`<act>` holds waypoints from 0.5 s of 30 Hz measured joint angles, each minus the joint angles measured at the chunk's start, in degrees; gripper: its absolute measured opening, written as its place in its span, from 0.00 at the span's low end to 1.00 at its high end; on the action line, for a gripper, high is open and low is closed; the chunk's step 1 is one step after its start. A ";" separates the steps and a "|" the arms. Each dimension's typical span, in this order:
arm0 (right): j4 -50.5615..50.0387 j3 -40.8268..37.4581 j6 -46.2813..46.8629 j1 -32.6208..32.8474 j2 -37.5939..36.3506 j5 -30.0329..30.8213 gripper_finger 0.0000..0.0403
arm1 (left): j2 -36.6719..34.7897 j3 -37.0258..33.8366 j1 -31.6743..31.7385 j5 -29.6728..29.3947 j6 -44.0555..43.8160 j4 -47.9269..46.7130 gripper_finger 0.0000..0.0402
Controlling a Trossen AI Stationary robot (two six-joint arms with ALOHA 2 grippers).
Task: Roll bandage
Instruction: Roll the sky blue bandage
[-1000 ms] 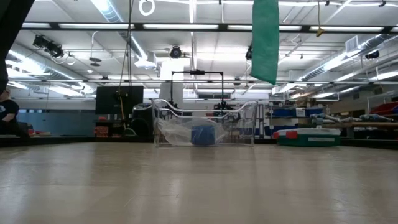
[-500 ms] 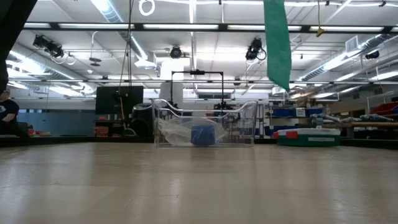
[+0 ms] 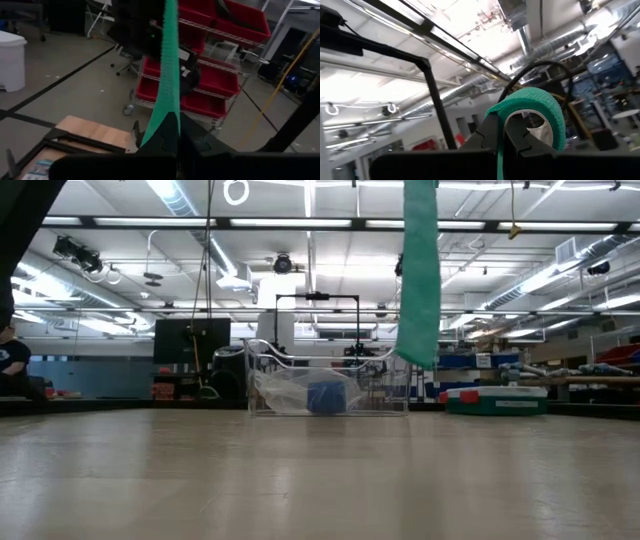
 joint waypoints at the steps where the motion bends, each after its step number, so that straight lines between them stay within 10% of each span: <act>1: -0.03 0.00 0.57 0.35 0.02 -0.25 0.00 | -0.02 0.00 0.18 0.00 0.38 0.03 0.01; 15: -2.03 0.00 7.42 -0.52 -1.27 -8.68 0.00 | -1.11 0.00 1.41 1.70 0.98 -3.41 0.01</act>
